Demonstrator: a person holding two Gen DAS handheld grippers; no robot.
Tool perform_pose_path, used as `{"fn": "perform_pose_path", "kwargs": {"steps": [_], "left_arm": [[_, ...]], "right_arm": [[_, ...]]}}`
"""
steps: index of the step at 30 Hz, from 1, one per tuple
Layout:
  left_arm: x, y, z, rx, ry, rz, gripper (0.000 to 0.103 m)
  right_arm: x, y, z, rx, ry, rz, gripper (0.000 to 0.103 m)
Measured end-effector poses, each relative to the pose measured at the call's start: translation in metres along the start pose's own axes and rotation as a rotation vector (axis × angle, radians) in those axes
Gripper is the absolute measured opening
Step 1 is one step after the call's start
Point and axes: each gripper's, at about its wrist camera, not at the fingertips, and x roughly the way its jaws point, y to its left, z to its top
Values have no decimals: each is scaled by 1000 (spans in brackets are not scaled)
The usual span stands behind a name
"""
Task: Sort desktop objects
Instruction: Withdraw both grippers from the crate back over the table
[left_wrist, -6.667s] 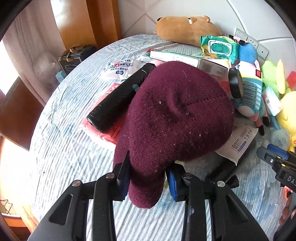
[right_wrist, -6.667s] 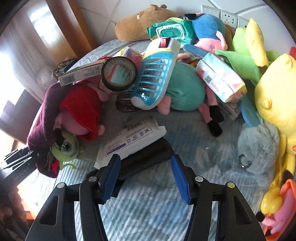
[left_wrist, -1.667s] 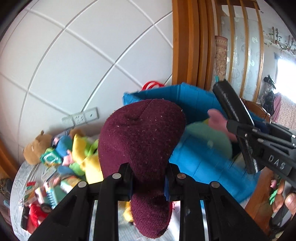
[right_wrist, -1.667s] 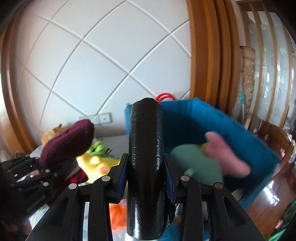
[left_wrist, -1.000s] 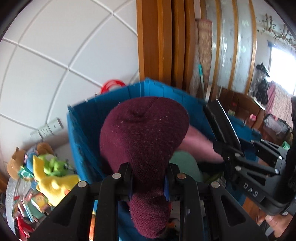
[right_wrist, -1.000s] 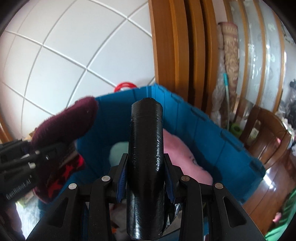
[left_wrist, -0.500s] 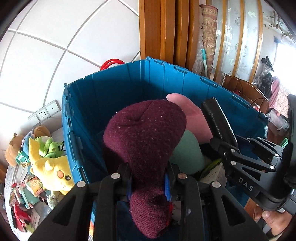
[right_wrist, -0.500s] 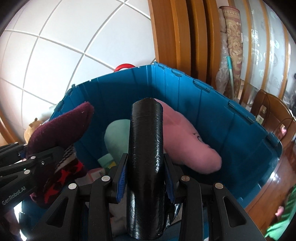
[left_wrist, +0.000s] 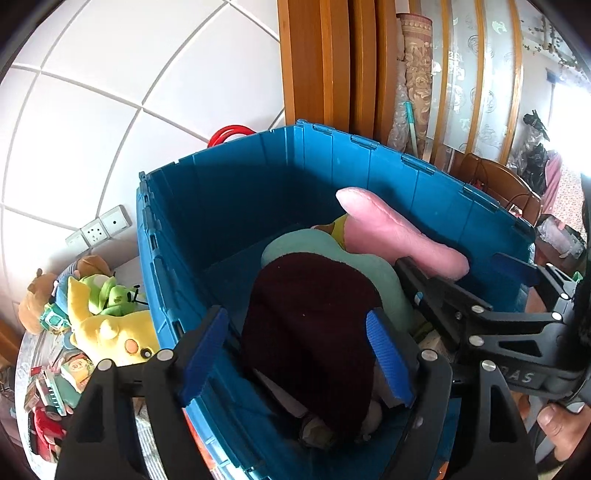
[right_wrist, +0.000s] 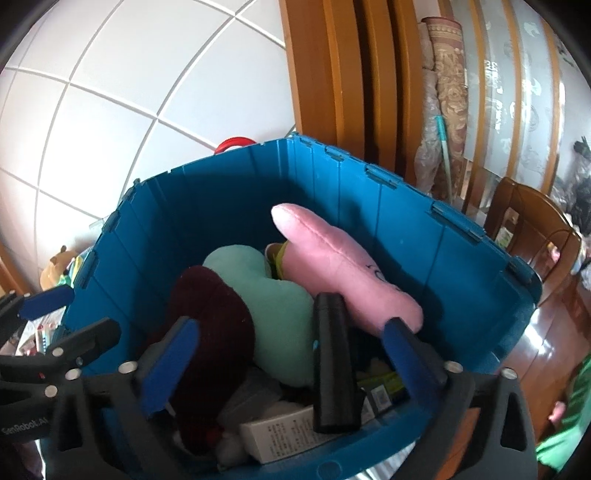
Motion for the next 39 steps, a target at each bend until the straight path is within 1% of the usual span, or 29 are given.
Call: {"fn": "perform_pose_path", "kwargs": {"steps": [8,15,21,26,31,39], "left_arm": [[-7,6,-6,-9,-16,-7,77],[-20,27,-16,-44,-35,29,77],[-27,61,-34,-97,-27,81,77],[-37,97,-50,-151,-23,139,77],[-49,132,-69,-197,-21,186,77],[-72,183,-104,-249,-21,229,77]], "right_arm": [[-4,0,1,12,-6,-37,103],[-11,17,1,-5,-36,-21,103],[-19,54,5,-37,-97,54,103],[-22,93,5,-85,-116,131,103],[-24,128,5,-118,-124,166,103],[-36,188,-5,-173,-136,198,103]]}}
